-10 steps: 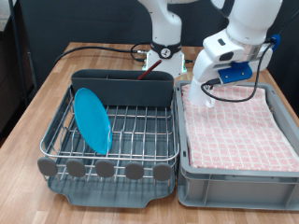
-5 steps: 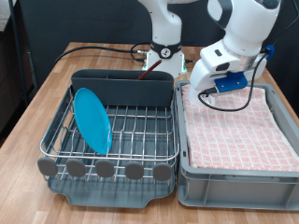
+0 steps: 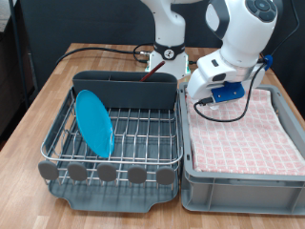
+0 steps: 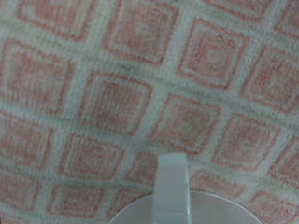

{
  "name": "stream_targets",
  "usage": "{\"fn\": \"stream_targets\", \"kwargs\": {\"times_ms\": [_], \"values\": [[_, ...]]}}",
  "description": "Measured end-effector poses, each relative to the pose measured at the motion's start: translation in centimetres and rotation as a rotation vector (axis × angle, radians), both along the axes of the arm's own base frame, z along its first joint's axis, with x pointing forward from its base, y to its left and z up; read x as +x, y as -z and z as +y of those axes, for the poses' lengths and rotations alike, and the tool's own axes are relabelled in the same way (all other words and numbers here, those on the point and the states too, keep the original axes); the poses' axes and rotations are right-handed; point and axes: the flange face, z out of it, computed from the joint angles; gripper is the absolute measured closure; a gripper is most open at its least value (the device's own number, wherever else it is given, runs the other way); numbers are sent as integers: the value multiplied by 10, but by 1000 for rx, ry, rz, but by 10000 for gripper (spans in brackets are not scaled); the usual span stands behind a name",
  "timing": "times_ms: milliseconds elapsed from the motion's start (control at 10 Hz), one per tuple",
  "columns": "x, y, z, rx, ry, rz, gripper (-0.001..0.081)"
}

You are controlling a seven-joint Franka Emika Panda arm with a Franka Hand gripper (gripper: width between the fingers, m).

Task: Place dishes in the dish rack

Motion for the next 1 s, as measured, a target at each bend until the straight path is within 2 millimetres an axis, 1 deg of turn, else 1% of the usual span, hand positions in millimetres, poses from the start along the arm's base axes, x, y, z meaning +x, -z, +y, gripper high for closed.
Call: {"fn": "stream_targets", "kwargs": {"times_ms": [300, 400, 500, 600, 700, 800, 900, 1000], "values": [[-3, 5, -5, -2, 10, 10, 4], [-4, 6, -6, -3, 11, 13, 205], [-5, 7, -6, -3, 12, 15, 371], [-5, 8, -6, -4, 13, 16, 371], [-5, 8, -7, -3, 14, 16, 519], [-5, 8, -6, 1, 20, 17, 685], [-5, 7, -6, 9, 31, 18, 685], [-4, 7, -5, 17, 42, 18, 735]]}}
